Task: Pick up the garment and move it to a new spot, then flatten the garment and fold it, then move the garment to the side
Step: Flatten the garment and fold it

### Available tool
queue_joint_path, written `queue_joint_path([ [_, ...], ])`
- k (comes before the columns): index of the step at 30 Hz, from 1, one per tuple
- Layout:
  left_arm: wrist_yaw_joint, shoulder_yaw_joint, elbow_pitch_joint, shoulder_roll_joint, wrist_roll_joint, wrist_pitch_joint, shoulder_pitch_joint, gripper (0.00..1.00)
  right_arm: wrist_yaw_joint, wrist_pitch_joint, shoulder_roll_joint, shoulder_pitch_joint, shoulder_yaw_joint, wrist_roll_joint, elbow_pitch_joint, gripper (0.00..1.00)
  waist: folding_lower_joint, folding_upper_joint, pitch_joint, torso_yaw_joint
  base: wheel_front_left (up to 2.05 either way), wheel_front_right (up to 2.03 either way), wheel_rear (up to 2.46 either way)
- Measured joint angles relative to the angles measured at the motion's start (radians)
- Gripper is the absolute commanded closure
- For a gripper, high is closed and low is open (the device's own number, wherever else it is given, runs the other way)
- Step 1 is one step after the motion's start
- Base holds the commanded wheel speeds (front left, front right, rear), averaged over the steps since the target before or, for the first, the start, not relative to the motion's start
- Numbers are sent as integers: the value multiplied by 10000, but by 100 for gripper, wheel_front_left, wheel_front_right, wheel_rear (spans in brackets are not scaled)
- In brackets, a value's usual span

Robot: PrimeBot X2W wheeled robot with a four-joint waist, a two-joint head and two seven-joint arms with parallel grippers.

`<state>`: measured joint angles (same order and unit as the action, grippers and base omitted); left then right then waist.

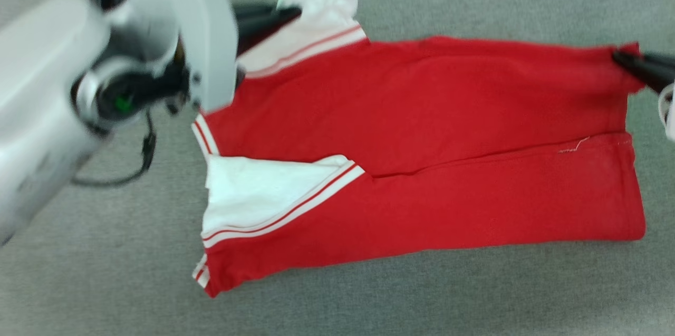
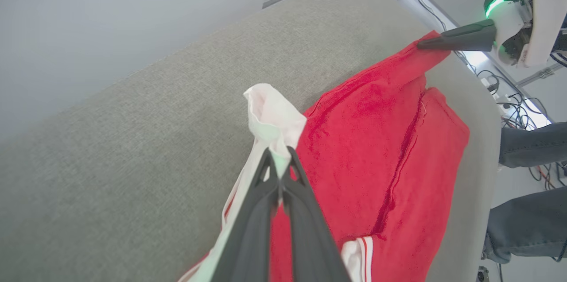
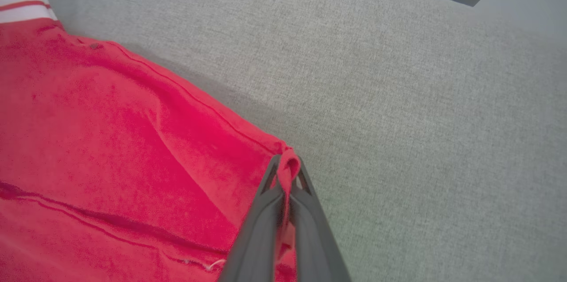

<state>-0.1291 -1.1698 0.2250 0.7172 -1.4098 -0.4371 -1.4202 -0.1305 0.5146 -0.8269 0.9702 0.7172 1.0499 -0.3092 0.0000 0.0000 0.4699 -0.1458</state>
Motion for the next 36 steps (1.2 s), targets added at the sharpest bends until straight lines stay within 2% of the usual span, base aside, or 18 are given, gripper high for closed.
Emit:
queue_joint_path([
  [10, 0, -403, -3085, 2587, -59, 2577, 2546, 100, 0, -462, -1350, -2492, -805, 1034, 1559, 100, 0, 0, -911, 502, 0, 0, 0],
  [12, 0, -481, -3450, 2940, -54, 3072, 3096, 100, 0, -614, -1526, -2970, -1012, 1137, 1691, 100, 0, 0, -943, 603, 0, 0, 0],
  [17, 2, -621, -3990, 3377, -182, 4169, 4341, 100, 0, -980, -1755, -4131, -1613, 1329, 1799, 100, 0, 0, -881, 800, 0, 0, 0],
  [23, 259, -894, -3797, 3214, 132, 4769, 5655, 100, 0, -1371, -1653, -5309, -1992, 1241, 1764, 100, 0, 0, -670, 922, 0, 0, 0],
  [29, 353, -957, -2755, 2186, 293, 5271, 6200, 100, 0, -1720, -934, -5517, -2266, 704, 1400, 100, 0, 0, -386, 949, 0, 0, 0],
  [35, 221, -886, -1707, 1511, 497, 5647, 6182, 100, -8, -1833, -431, -5242, -2357, 290, 1058, 100, 0, 0, -163, 931, 0, 0, 0],
  [36, 199, -859, -1590, 1421, 529, 5793, 6175, 88, -8, -1893, -359, -5200, -2385, 219, 988, 82, 0, 0, -156, 927, 0, 0, 0],
])
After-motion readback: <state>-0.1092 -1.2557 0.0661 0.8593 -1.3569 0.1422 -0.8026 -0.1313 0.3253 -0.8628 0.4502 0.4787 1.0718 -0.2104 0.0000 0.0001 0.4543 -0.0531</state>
